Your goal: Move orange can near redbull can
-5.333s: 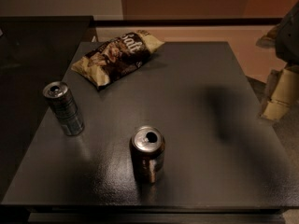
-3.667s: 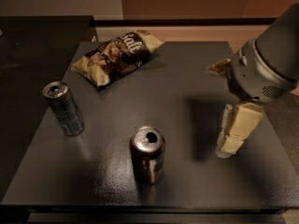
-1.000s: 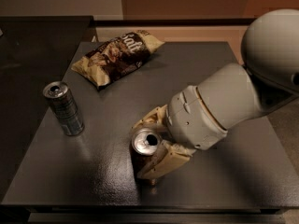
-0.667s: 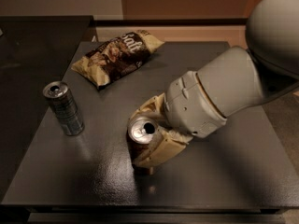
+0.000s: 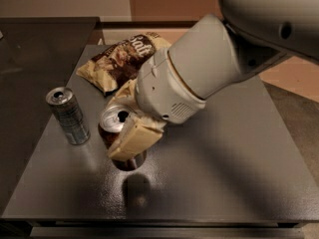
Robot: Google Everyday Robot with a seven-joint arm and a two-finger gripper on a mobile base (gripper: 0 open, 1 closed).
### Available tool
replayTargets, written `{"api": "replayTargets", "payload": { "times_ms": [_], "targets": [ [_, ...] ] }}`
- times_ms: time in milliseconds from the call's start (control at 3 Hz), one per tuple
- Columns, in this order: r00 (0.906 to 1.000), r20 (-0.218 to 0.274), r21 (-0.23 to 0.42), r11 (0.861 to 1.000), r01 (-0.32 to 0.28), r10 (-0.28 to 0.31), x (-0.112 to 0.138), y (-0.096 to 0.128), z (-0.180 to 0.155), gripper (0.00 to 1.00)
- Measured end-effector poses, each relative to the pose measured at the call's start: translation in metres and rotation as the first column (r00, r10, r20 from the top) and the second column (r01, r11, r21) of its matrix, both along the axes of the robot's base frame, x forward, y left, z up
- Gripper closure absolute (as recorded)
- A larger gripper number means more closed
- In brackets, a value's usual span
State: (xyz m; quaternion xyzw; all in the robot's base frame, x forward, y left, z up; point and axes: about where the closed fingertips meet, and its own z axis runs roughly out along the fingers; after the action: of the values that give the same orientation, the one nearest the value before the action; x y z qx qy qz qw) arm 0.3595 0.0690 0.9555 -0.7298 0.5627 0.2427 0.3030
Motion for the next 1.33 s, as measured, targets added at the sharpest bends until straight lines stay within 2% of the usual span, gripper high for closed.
{"api": "replayTargets", "payload": {
  "times_ms": [333,667,1333],
  "targets": [
    [0.9997,-0.012,-0.001,1.0,0.02,-0.02,0.01,0.028,0.006,1.0],
    [0.9988,-0.024,-0.005,0.999,0.043,-0.043,0.022,0.042,0.002,1.0],
    [0.9952,-0.035,0.016,0.996,0.092,-0.091,0.046,0.046,-0.012,1.0]
  ]
}}
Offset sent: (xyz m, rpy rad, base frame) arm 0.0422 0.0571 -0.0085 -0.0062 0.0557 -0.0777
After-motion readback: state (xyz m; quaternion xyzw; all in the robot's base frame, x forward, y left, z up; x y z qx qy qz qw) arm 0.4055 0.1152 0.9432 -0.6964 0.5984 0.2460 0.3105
